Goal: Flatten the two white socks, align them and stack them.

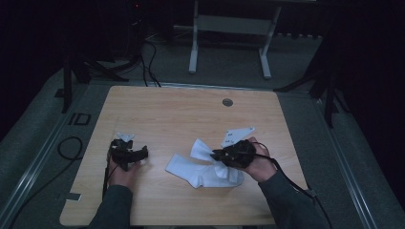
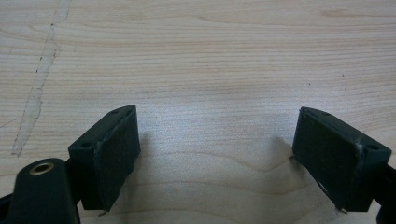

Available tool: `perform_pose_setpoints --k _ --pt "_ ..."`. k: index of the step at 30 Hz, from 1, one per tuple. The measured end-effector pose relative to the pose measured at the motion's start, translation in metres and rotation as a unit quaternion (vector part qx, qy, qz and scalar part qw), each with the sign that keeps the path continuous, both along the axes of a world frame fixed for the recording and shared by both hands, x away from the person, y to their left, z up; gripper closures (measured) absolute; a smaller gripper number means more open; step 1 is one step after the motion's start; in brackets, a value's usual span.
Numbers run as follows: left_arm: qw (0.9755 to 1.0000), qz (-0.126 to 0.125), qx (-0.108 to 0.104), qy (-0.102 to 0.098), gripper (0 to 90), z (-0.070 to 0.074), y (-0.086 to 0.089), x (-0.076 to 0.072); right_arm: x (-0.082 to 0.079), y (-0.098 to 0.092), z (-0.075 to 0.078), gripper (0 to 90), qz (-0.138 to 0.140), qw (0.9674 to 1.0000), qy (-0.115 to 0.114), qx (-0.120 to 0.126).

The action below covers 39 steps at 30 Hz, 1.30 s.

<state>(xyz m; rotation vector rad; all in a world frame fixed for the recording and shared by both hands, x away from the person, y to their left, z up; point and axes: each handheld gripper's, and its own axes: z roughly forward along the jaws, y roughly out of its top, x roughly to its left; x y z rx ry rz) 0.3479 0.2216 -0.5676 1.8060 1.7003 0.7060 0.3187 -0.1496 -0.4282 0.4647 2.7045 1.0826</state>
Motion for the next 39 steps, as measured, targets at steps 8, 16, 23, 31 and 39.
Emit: perform_pose_setpoints --k 8,16,23,31,39 --pt "1.0 0.0 0.0 0.0 15.0 0.0 0.0 0.0 -0.004 0.025 -0.016 82.6 0.014 0.9995 0.008 0.026" --pt "1.0 -0.001 0.0 0.0 14.9 0.0 0.0 0.0 0.001 0.043 -0.042 82.5 -0.006 0.9999 0.012 0.01" --pt "1.0 0.0 0.0 -0.001 14.9 0.0 0.0 0.0 0.005 0.053 -0.059 82.4 -0.02 0.9994 0.023 0.018" --pt "1.0 -0.001 0.0 0.0 15.0 0.0 0.0 0.0 0.007 0.065 -0.081 81.7 -0.031 0.9989 0.036 0.008" --pt "1.0 -0.001 0.0 -0.001 14.9 0.0 0.0 0.0 0.011 0.071 -0.093 81.4 -0.04 0.9983 0.043 0.01"
